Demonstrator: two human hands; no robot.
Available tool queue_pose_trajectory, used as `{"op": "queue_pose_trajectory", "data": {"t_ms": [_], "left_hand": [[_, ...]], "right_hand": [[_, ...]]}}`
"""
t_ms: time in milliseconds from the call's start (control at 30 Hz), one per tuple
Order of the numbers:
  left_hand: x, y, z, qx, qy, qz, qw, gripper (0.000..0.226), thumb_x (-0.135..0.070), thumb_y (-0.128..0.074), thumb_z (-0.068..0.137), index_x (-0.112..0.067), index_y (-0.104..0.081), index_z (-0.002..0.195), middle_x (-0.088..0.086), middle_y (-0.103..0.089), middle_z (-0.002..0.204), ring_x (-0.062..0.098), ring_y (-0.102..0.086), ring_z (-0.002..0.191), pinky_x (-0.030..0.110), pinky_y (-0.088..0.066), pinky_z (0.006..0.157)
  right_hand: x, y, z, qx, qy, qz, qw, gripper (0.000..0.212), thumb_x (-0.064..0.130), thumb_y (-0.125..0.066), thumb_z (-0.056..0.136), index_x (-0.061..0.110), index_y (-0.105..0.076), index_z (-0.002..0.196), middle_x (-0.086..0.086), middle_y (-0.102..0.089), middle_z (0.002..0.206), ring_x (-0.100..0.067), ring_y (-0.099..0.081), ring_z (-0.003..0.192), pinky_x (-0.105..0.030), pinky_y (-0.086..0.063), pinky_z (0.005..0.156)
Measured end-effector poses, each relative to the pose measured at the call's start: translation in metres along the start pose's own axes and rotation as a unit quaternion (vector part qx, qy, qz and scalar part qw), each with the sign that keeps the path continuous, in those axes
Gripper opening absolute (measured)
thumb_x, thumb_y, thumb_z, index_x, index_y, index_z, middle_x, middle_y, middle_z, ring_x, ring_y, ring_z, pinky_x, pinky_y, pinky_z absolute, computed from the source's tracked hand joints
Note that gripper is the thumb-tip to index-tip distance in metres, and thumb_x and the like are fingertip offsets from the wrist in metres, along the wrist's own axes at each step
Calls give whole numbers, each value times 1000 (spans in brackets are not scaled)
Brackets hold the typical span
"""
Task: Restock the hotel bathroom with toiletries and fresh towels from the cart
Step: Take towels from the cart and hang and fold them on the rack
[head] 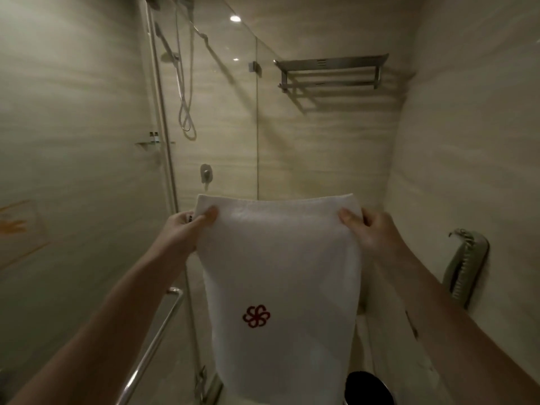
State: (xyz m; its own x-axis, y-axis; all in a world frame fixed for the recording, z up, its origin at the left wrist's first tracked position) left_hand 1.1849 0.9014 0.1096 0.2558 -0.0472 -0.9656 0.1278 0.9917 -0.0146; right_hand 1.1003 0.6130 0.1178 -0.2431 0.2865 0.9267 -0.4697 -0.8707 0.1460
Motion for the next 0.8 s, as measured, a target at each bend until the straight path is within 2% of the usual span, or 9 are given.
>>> {"op": "queue_pose_trajectory", "data": {"t_ms": [100,200,300,400,467,567,667,733,800], "left_hand": [[12,-7,54,24,-9,36,999,30,-26,-58,90,3,-65,91,16,-64,84,26,-59,78,26,-48,63],[27,-20,97,27,-7,66,997,26,-26,-59,89,-1,-65,94,12,-64,86,24,-59,79,32,-46,73],[37,-32,138,30,-7,89,996,19,-24,-61,88,-7,-65,81,9,-61,78,20,-57,71,30,-46,65],[50,-51,175,50,-5,84,995,17,-21,-60,89,-12,-64,74,6,-60,73,15,-57,66,23,-50,58],[60,-63,202,50,0,67,997,16,-18,-59,89,-11,-65,76,7,-61,75,14,-59,69,19,-54,55],[74,-80,244,46,-3,58,997,16,-17,-60,88,-6,-67,78,11,-64,78,18,-63,71,18,-56,57],[78,-103,291,46,7,49,998,15,-16,-60,88,-3,-67,83,11,-64,73,15,-61,63,23,-58,62],[81,-119,323,44,11,49,998,17,-15,-59,89,-4,-66,78,9,-62,65,12,-58,54,25,-58,64],[87,-132,351,33,8,43,999,20,-15,-58,90,-7,-64,73,6,-63,57,12,-61,51,27,-58,67]], "right_hand": [[-6,-3,33,-26,25,-63,997,13,22,-61,90,13,-66,82,7,-64,73,-3,-60,63,-13,-48,52],[-16,-4,62,-34,54,-137,988,18,21,-63,88,15,-64,71,10,-59,64,6,-55,50,-7,-42,48],[-31,-4,98,-54,67,-180,980,18,23,-64,87,10,-67,75,11,-58,62,5,-53,48,-8,-38,47],[-51,-2,141,-64,48,-154,985,12,21,-65,87,13,-69,80,12,-62,60,8,-54,45,-7,-38,44],[-65,-3,172,-50,32,-119,991,9,17,-65,86,9,-70,85,12,-64,60,3,-58,49,-13,-45,49],[-90,-3,219,-42,17,-49,998,10,11,-65,86,6,-70,92,3,-68,73,-3,-64,59,-20,-55,56],[-110,-3,269,-41,-4,-5,999,8,11,-63,87,13,-68,81,3,-65,67,-7,-59,58,-20,-54,63],[-123,-1,306,-37,-27,12,999,18,14,-62,88,12,-64,70,3,-57,55,-13,-53,60,-28,-53,72],[-134,1,340,-30,-40,20,999,30,17,-60,90,10,-57,61,1,-52,51,-13,-53,59,-31,-54,71]]}}
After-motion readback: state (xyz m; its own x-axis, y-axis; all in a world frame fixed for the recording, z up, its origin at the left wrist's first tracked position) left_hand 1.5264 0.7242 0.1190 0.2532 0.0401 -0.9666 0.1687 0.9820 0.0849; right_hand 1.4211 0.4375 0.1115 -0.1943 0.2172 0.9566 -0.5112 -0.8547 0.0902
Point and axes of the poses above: each hand's wrist, its own z-axis towards the middle knuckle, its own y-axis out of the back of the hand, x = y × z, the point moved 4 cm from there along z, towards the middle knuckle
